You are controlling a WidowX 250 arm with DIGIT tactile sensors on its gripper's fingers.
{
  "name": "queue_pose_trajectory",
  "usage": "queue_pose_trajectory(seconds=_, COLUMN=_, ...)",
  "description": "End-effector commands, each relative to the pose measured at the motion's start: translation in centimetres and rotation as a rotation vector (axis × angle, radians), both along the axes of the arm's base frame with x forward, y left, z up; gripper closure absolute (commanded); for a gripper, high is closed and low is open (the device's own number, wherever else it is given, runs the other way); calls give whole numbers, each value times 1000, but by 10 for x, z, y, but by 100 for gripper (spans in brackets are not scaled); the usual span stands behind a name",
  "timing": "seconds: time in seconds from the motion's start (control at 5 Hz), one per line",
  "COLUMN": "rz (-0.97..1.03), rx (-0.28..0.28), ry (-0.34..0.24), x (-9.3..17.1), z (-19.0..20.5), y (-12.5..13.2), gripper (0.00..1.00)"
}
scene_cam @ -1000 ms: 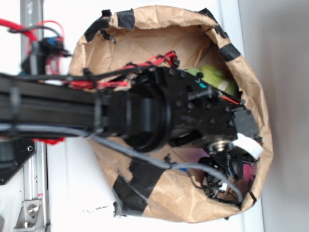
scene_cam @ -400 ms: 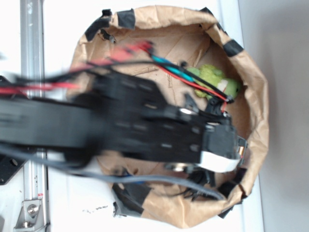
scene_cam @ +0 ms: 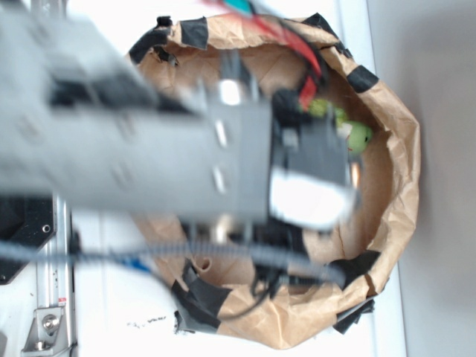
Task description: Grab the rock.
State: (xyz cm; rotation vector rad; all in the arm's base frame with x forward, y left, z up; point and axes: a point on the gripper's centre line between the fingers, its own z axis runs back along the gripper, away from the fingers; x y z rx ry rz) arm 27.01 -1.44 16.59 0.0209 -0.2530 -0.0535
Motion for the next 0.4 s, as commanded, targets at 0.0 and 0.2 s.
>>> queue_pose_trajectory(seconds=0.0, rz=279, rx=-64, ry=22, x=-7, z=39, y=19, gripper=100)
queue_pose_trajectory(seconds=0.2, rz=349, rx=-33, ry=41, x=-6, z=23, y=26, gripper=100)
